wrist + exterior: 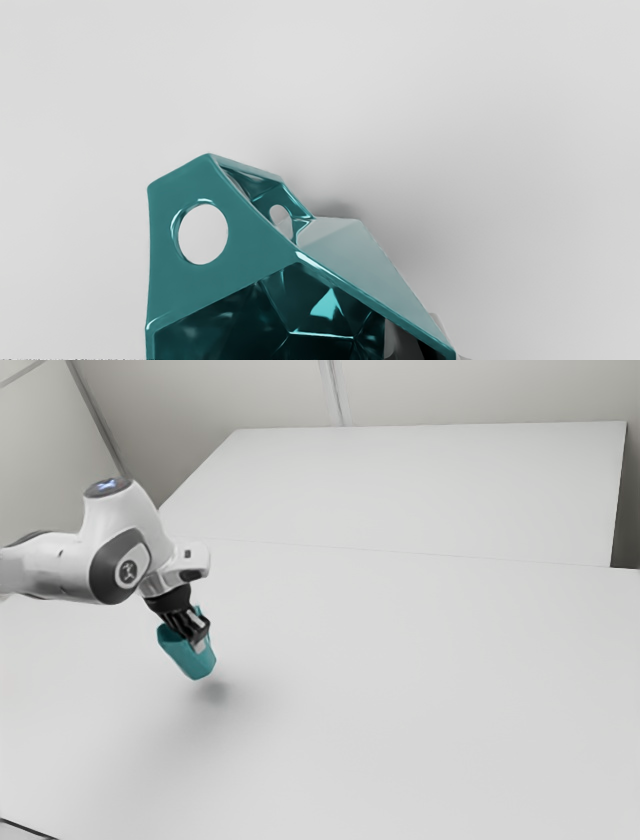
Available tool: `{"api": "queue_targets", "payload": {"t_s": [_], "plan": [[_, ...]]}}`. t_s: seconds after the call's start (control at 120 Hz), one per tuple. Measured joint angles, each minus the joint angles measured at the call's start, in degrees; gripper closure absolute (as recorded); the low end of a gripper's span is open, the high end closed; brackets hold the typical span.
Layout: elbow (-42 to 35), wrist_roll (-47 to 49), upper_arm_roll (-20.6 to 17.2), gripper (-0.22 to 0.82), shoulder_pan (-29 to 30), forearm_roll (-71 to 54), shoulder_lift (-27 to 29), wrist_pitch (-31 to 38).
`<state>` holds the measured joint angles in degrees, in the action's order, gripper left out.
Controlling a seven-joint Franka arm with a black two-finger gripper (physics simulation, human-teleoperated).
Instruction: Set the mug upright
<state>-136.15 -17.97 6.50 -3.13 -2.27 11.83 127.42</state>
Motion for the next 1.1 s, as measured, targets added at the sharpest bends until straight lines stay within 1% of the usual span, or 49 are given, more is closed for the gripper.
{"api": "queue_targets", "payload": {"t_s": [0.25, 0.458, 1.1], "plan": [[-1.9, 5.4, -0.4, 0.78, -0.4, -3.4, -0.6, 4.6], [-2.0, 8.7, -0.5, 0.78, -1.1, -4.1, -2.4, 6.8], [-2.3, 15.3, -0.6, 0.78, -2.6, -5.7, -6.1, 8.3]]}}
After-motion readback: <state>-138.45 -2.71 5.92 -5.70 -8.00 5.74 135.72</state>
